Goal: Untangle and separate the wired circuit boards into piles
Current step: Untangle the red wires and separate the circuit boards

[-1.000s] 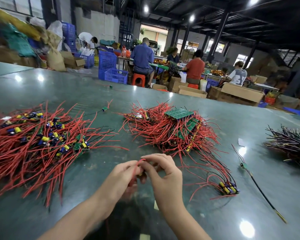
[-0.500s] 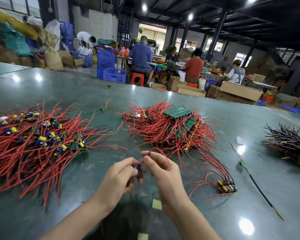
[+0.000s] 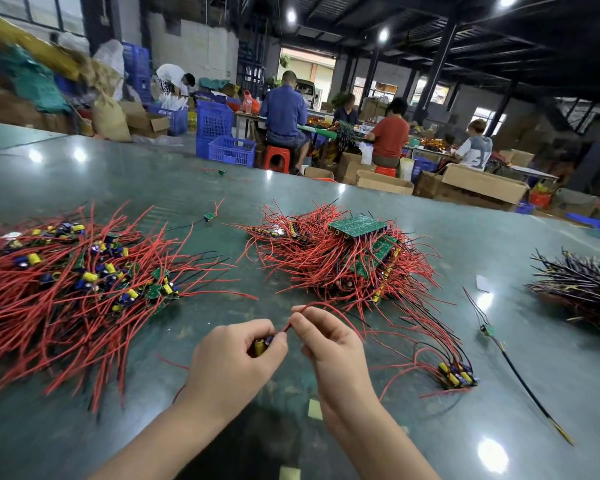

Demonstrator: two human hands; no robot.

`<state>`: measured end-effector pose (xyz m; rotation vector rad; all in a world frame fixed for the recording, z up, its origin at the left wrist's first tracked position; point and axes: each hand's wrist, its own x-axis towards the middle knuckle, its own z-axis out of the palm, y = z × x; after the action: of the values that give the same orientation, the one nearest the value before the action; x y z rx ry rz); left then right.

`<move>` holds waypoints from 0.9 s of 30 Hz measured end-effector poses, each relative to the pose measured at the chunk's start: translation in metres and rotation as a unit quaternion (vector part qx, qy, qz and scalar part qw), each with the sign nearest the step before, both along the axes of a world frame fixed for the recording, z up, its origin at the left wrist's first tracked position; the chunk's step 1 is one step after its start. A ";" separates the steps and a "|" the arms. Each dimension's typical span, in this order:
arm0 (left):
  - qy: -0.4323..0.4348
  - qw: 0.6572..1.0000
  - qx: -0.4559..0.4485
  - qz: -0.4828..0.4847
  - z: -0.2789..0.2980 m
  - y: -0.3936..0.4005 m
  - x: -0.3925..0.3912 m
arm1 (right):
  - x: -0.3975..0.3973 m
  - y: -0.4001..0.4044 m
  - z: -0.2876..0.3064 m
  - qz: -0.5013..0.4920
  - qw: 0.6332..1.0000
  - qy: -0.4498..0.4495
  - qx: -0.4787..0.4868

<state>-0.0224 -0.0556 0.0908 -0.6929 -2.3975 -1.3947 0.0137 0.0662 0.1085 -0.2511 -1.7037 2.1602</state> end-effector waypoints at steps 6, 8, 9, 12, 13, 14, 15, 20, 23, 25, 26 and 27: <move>0.019 0.998 -0.024 0.055 0.002 -0.002 0.000 | -0.001 0.003 0.004 0.019 1.000 0.007 0.008; 0.010 0.999 -0.003 0.050 0.004 -0.004 -0.002 | -0.002 0.003 0.004 0.063 0.997 -0.015 -0.049; 0.007 0.999 0.005 0.048 0.004 -0.004 -0.003 | -0.003 0.004 0.004 0.084 0.993 -0.020 -0.079; 0.011 0.999 0.009 0.043 0.004 -0.006 -0.004 | -0.003 0.006 0.003 0.094 0.991 -0.026 -0.096; 0.012 0.999 0.009 0.039 0.004 -0.007 -0.005 | -0.003 0.006 0.003 0.085 0.992 -0.025 -0.093; 0.013 0.999 0.010 0.034 0.003 -0.007 -0.005 | -0.002 0.006 0.003 0.075 0.992 -0.024 -0.096; 0.014 0.999 0.011 0.030 0.003 -0.008 -0.005 | -0.002 0.006 0.004 0.065 0.992 -0.023 -0.103; 0.022 1.000 0.014 0.015 0.002 -0.008 -0.005 | -0.002 0.011 0.006 0.051 0.993 -0.027 -0.107; -0.005 0.998 0.062 0.016 0.005 -0.009 -0.009 | -0.002 0.014 0.008 0.073 0.994 -0.030 -0.076; -0.023 0.995 0.099 0.015 0.007 -0.010 -0.012 | -0.002 0.014 0.008 0.087 0.993 -0.034 -0.069; -0.026 0.994 0.107 0.013 0.007 -0.010 -0.012 | -0.002 0.014 0.008 0.088 0.993 -0.035 -0.071; -0.027 0.994 0.106 0.006 0.006 -0.010 -0.012 | -0.002 0.013 0.007 0.082 0.993 -0.036 -0.075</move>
<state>-0.0343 -0.0659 0.0970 -0.5935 -2.2436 -1.6517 0.0115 0.0796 0.1160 -0.2383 -1.6542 2.4302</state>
